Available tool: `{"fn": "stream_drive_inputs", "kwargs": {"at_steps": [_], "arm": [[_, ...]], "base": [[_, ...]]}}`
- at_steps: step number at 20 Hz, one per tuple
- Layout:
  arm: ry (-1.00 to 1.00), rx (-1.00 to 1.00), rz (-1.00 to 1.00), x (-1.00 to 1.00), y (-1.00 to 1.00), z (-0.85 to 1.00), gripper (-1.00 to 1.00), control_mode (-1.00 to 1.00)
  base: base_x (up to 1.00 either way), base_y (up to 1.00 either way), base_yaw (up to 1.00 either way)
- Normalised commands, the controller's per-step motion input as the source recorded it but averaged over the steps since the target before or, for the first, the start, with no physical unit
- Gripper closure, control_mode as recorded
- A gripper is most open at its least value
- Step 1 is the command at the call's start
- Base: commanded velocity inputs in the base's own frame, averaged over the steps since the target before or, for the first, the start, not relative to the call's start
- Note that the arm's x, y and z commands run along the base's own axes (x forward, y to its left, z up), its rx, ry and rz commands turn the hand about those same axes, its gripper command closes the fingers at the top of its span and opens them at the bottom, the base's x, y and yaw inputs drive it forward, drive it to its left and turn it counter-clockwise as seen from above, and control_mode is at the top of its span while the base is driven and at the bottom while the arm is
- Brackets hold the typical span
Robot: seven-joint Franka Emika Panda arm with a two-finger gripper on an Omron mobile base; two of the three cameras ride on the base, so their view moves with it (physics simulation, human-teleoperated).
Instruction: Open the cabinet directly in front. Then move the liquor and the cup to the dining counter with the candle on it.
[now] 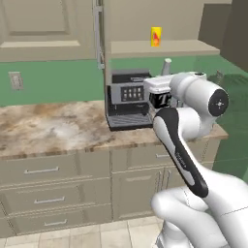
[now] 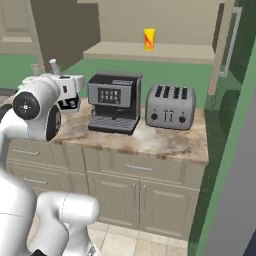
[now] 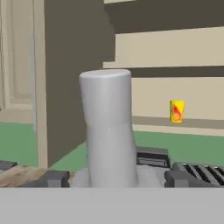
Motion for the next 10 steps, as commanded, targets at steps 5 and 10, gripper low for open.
{"fn": "stream_drive_inputs", "kwargs": {"at_steps": [5,10], "arm": [[0.0,0.0,0.0,0.0,0.0,0.0,1.0,1.0],[0.0,0.0,0.0,0.0,0.0,0.0,1.0,1.0]], "base": [[-0.31,1.0,0.18],[-0.2,1.0,0.17]]}}
